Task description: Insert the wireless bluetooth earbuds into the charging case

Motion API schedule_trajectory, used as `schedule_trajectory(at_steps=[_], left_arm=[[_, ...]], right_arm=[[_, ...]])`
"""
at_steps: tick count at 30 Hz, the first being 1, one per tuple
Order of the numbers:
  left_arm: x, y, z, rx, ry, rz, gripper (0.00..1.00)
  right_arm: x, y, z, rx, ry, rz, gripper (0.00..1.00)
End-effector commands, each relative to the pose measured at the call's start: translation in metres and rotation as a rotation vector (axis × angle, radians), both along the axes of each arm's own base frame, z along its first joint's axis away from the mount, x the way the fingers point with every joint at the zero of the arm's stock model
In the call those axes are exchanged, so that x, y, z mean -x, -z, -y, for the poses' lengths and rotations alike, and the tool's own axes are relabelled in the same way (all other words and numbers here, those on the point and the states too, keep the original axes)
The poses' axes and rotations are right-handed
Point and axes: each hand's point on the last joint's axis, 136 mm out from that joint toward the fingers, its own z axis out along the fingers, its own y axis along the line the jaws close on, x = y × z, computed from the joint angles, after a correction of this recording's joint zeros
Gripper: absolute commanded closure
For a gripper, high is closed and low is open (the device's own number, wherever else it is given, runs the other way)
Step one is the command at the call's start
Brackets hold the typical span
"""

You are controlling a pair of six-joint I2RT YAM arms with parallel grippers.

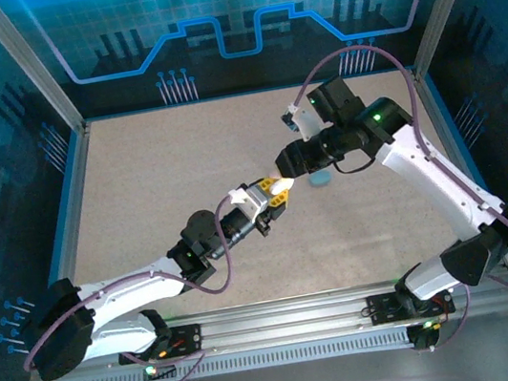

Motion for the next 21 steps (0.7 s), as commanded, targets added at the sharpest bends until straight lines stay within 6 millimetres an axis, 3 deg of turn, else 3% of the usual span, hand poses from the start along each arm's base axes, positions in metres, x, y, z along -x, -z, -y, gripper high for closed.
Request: schedule_trajectory(at_steps=[1,4,7,12,17,21], left_arm=[[0.002,-0.011,-0.007,0.046,-0.006,0.004,0.71],[-0.001,0.0,-0.01,0.023,-0.018,-0.053,0.72],[-0.009,0.023,-0.018,0.019,-0.041,-0.2,0.72],[-0.013,0.085,-0.025,-0.045,-0.039,-0.514,0.71],[-0.02,0.133,-0.029,-0.064,-0.069,-0.799,0.7],[-0.025,0.156,-0.019,-0.062,-0.03,-0.978,0.7]], right_arm=[[-0.003,-0.005,0.013,0.002,0.053,0.02,0.51],[-0.013,-0.01,0.028,-0.015,0.14,0.06,0.49],[-0.026,0.002,0.057,-0.02,0.292,0.039,0.47],[-0.035,0.056,0.101,-0.069,0.497,-0.149,0.48],[-0.032,0.1,0.115,-0.081,0.572,-0.253,0.49],[-0.03,0.117,0.119,-0.063,0.589,-0.282,0.5]])
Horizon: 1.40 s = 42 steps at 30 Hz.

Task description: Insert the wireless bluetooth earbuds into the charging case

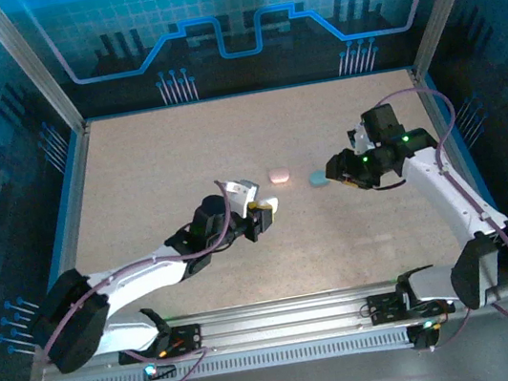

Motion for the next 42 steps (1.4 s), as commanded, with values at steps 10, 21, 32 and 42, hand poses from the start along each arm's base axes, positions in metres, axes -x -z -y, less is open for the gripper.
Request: schedule_trajectory(at_steps=[10,21,32,42], left_arm=[[-0.007,0.049,0.052,0.113,0.066,-0.514,0.7],[-0.021,0.098,0.05,-0.012,-0.075,-0.702,0.69],[-0.023,0.117,0.033,-0.12,-0.165,-0.745,0.6],[-0.036,0.058,-0.013,-0.197,-0.262,-0.446,0.36]], right_arm=[[-0.008,0.011,0.002,-0.015,0.027,-0.007,0.5],[-0.008,0.017,0.017,0.055,0.077,-0.007,0.5],[-0.012,0.006,0.046,0.126,0.145,0.047,0.5],[-0.018,-0.045,0.118,0.458,0.309,0.399,0.33]])
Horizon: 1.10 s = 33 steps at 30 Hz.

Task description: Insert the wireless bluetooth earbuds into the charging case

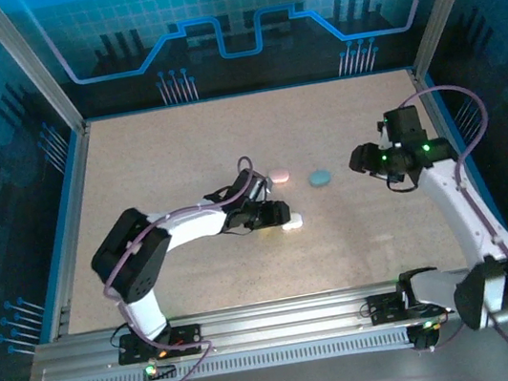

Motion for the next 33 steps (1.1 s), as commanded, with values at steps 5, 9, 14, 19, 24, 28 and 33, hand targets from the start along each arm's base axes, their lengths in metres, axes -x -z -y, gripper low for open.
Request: schedule_trajectory(at_steps=[5,9,14,19,24,28,33], left_arm=[[-0.028,-0.087,-0.101,-0.212,-0.143,0.49,0.17],[-0.041,-0.113,-0.184,-0.347,-0.327,0.675,0.03],[-0.039,-0.112,-0.269,-0.464,-0.503,0.83,0.01],[-0.04,-0.093,-0.298,-0.546,-0.529,0.844,0.01],[-0.053,-0.078,-0.298,-0.525,-0.505,0.923,0.01],[-0.064,-0.082,-0.297,-0.439,-0.507,0.993,0.01],[-0.071,-0.064,-0.302,-0.375,-0.499,0.999,0.01]], right_arm=[[-0.016,0.001,0.059,0.427,0.066,0.47,0.23],[-0.031,0.032,0.039,0.521,-0.131,0.606,0.23],[-0.05,0.072,0.018,0.449,-0.276,0.511,0.23],[-0.073,0.078,0.003,0.42,-0.344,0.578,0.22],[-0.086,0.087,-0.018,0.395,-0.441,0.646,0.1],[-0.087,0.1,-0.015,0.403,-0.417,0.642,0.0],[-0.097,0.103,0.003,0.432,-0.306,0.586,0.0]])
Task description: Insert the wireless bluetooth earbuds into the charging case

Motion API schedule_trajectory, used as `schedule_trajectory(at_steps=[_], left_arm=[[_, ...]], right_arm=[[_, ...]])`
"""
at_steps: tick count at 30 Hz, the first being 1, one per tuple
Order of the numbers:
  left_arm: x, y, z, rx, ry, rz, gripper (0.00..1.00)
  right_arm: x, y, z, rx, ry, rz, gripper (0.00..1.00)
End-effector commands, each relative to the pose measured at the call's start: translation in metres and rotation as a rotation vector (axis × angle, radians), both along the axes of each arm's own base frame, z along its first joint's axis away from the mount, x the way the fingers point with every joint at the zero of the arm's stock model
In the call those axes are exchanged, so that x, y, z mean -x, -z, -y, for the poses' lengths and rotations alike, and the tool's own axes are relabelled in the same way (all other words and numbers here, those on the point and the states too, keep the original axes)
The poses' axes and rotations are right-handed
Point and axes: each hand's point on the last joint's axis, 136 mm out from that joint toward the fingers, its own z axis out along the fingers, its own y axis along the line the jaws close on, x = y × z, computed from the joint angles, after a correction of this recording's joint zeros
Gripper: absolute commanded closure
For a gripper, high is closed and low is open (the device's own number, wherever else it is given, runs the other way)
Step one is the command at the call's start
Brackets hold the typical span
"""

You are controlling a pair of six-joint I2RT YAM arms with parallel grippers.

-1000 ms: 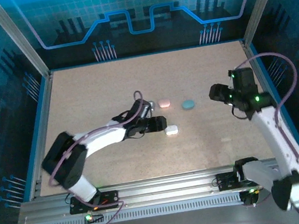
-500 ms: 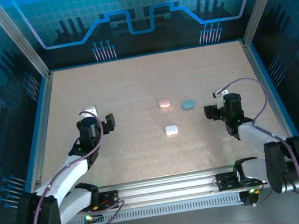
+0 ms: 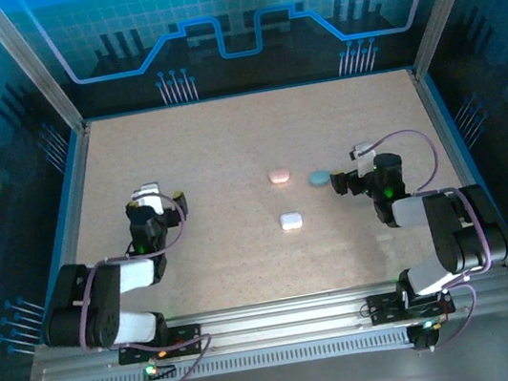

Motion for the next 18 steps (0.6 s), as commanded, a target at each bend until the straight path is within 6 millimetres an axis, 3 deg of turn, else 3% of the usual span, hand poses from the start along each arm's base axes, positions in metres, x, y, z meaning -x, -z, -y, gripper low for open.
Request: schedule_trajectory(at_steps=[1,4,7,18], left_arm=[[-0.006,-0.012,0.011,0.042,0.092,0.121,0.01],[-0.009,-0.009,0.005,0.063,0.078,0.113,0.01],[-0.023,-0.001,-0.02,0.08,-0.065,0.028,0.01],[-0.029,-0.001,-0.012,0.046,-0.048,0.005,0.01]], right_arm=[[-0.015,-0.02,0.008,0.007,0.058,0.08,0.0],[-0.015,-0.02,0.008,0.008,0.058,0.078,0.0],[-0.015,-0.02,0.007,0.011,0.057,0.079,0.0],[-0.016,-0.02,0.007,0.01,0.056,0.079,0.0]])
